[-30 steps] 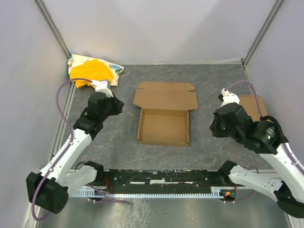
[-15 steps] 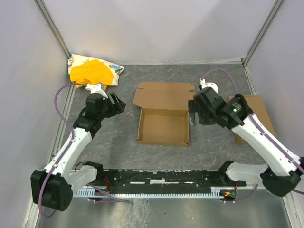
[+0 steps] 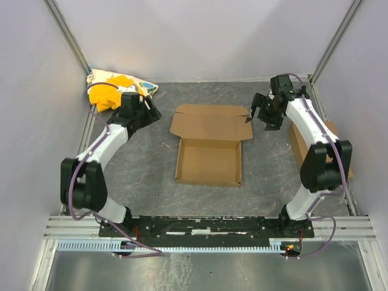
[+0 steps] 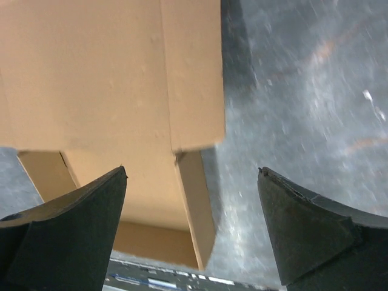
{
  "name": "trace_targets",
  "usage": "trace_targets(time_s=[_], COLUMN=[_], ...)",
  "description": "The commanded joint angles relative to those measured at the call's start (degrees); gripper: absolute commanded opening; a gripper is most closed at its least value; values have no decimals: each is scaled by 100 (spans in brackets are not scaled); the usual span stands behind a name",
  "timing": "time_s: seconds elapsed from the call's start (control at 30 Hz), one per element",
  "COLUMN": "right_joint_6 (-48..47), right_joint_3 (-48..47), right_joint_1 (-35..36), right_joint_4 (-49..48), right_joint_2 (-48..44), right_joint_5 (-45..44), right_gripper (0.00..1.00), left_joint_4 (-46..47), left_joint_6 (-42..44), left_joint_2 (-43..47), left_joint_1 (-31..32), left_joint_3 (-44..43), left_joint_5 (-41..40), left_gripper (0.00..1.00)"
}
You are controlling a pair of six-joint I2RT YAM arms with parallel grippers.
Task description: Fold the paper box
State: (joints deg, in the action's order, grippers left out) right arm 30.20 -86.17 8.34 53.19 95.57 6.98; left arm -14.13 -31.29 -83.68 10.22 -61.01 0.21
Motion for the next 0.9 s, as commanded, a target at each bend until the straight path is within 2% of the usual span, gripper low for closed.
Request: trace_targets(time_s=[0.0, 0.13, 0.33, 0.43, 0.63, 0.73, 0.87], right_joint_6=[-217, -284, -310, -346, -367, -404, -414], right_joint_3=[-516, -1114, -1846, -1881, -1413, -1272, -1006], right_joint_1=[-226, -228, -237, -232, -233, -230, -183], right_joint_4=[-1099, -1150, -779, -596, -680, -706, -1092], right_joint_2=[864, 1844, 2687, 2703, 2407, 2429, 2314], right_joint_5=[972, 878, 636, 308, 231, 394, 862], right_gripper=[98, 92, 76, 74, 74, 75, 69], left_joint_4=[409, 384, 214, 96, 307, 340, 344], left_joint_6=[-124, 42, 145, 284, 215, 203, 198], left_joint_2=[-990, -1945, -2767, -2914, -2958, -3014, -3073], left_joint_1=[-70, -85, -83, -84, -70, -32, 16], left_joint_3=[-745, -1488, -2220, -2360, -2188, -2193, -2217], left_joint_5=[200, 292, 412, 457, 845, 972, 1071], left_gripper=[74, 69, 67, 66, 63, 61, 59])
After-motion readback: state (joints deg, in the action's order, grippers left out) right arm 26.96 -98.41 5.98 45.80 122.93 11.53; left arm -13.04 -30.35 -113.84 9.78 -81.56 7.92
